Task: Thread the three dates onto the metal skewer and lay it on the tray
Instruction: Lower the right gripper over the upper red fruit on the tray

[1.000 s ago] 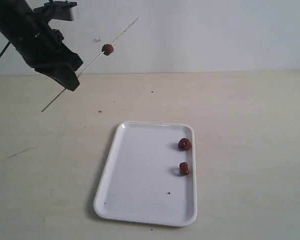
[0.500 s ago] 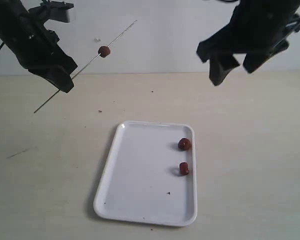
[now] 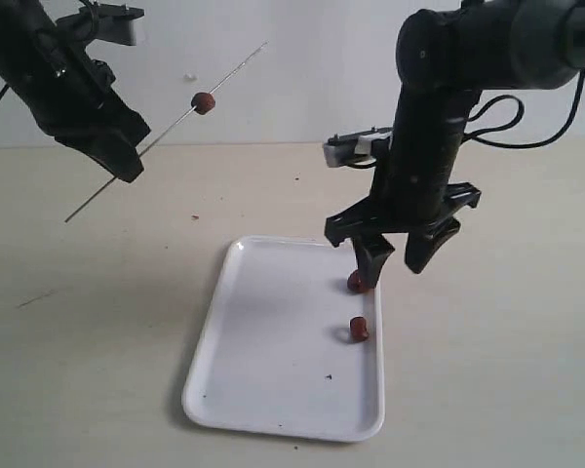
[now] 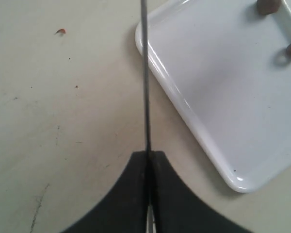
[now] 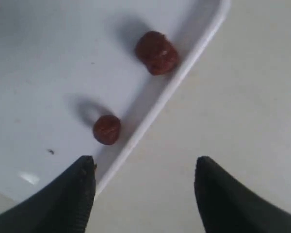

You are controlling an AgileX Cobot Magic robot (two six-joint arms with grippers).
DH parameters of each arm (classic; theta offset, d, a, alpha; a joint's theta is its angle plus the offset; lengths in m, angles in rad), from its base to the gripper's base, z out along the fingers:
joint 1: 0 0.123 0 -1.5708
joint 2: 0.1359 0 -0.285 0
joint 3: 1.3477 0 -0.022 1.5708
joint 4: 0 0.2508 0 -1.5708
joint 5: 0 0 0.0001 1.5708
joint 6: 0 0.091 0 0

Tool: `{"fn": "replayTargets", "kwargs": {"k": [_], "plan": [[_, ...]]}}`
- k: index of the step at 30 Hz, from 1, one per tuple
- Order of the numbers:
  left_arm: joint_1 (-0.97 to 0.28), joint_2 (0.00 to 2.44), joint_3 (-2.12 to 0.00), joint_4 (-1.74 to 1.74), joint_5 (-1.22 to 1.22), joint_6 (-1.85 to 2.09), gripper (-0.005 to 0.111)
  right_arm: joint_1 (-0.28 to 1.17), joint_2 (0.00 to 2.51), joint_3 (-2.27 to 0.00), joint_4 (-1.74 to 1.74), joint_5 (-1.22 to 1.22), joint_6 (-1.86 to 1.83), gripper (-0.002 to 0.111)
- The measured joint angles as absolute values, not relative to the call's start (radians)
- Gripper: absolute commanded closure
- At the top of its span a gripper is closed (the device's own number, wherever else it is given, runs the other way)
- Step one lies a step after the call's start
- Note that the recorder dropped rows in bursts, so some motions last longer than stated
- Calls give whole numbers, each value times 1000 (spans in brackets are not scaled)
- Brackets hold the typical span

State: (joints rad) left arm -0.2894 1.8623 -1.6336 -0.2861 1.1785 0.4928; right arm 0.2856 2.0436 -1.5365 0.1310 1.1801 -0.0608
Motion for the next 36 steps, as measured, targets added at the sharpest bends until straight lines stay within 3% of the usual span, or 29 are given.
{"fn": "replayTargets", "kwargs": {"k": [13,29,31,36], "plan": [[-289,1862,-1634,-286,1179,493,107,286,2050,-1537,177,1215,-467,54],[-289,1862,-1634,-293,1179,493,107,286,2100,-1537,127,1222,-564,54],[-289,1862,-1634,-293,1179,493,107,286,2105,-1537,122,1224,-559,59],[-289,1862,-1634,-293,1179,493,107,286,2111,-1537,202,1224,-508,83]]}}
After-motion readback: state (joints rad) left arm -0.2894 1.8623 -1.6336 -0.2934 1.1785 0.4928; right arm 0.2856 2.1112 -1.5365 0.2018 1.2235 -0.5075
